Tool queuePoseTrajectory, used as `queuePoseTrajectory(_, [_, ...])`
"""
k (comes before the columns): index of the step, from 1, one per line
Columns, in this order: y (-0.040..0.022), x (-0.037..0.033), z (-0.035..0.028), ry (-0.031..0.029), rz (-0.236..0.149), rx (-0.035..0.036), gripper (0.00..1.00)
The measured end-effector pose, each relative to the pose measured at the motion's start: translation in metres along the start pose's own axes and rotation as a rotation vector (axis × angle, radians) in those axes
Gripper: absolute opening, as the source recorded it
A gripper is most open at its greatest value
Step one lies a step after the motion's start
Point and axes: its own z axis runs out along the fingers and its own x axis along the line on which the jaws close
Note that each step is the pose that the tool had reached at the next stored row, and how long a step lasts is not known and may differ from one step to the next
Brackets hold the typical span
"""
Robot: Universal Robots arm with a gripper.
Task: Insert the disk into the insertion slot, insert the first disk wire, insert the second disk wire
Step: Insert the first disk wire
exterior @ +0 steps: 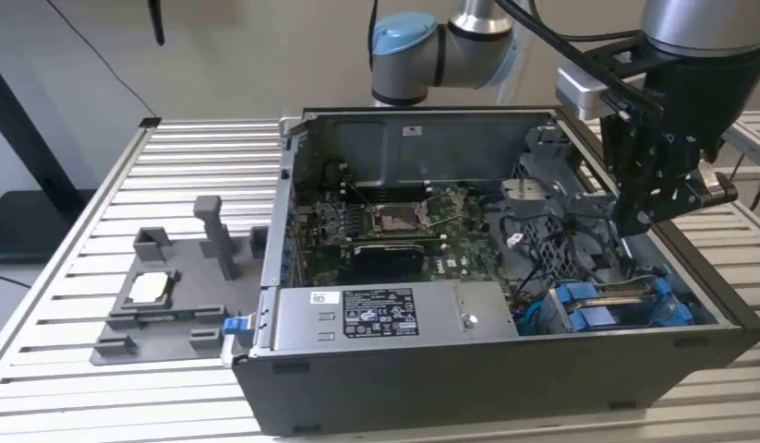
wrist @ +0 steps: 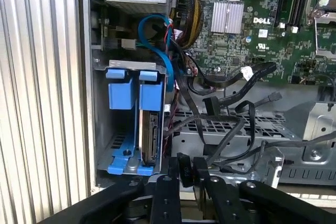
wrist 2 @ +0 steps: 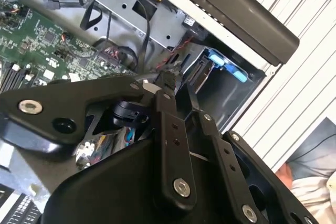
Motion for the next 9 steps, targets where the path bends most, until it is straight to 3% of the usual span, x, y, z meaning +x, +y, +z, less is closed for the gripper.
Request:
queuePoseTrajectory(3, [0.0,0.0,0.0001,0.0053,-0.001,-0.0001,0.25])
queuePoseTrajectory(6, [0.0,0.0,0.0,0.0062,-0.001,-0.0002,0.19])
queuePoseTrajectory(9, [-0.0001,0.0002,0.0,0.0063,-0.001,-0.0007,0.19])
